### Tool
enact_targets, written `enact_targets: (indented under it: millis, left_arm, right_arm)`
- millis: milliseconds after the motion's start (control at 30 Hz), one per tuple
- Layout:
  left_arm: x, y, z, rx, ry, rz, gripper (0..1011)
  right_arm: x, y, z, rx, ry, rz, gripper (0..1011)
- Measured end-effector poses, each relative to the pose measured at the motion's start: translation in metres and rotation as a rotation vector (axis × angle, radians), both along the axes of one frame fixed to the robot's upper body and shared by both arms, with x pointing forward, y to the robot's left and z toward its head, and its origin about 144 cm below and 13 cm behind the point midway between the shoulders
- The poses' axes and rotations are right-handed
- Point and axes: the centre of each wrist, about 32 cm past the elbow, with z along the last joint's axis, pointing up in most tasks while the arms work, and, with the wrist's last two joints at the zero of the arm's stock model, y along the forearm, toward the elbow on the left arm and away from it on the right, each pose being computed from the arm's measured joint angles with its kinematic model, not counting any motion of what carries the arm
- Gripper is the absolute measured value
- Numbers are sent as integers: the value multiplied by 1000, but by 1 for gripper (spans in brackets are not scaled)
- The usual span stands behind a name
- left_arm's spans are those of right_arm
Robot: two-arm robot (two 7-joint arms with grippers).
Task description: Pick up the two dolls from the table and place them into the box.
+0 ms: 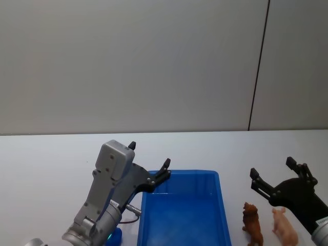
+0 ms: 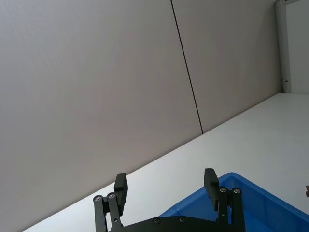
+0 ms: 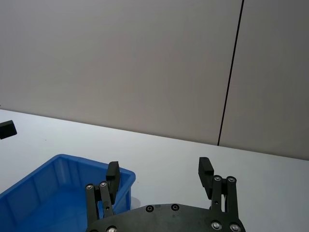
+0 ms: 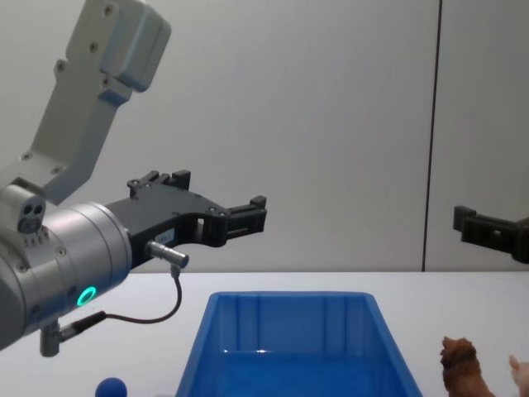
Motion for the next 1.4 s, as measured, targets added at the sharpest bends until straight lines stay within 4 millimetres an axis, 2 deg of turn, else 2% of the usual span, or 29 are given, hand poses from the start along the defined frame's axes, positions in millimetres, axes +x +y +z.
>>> enact_targets:
  millis: [833,1133,1400]
  left_arm:
    - [0,0,0,0,0,0,1001]
    - [0,0,0,0,0,0,1001]
    - [0,0,0,0,0,0,1001]
  right_arm:
    - [1,-2,0,3,1,2,1001]
    - [1,-18,-1,3,28,9,1001]
    - [-7,-35,-10,-23,107,5,1001]
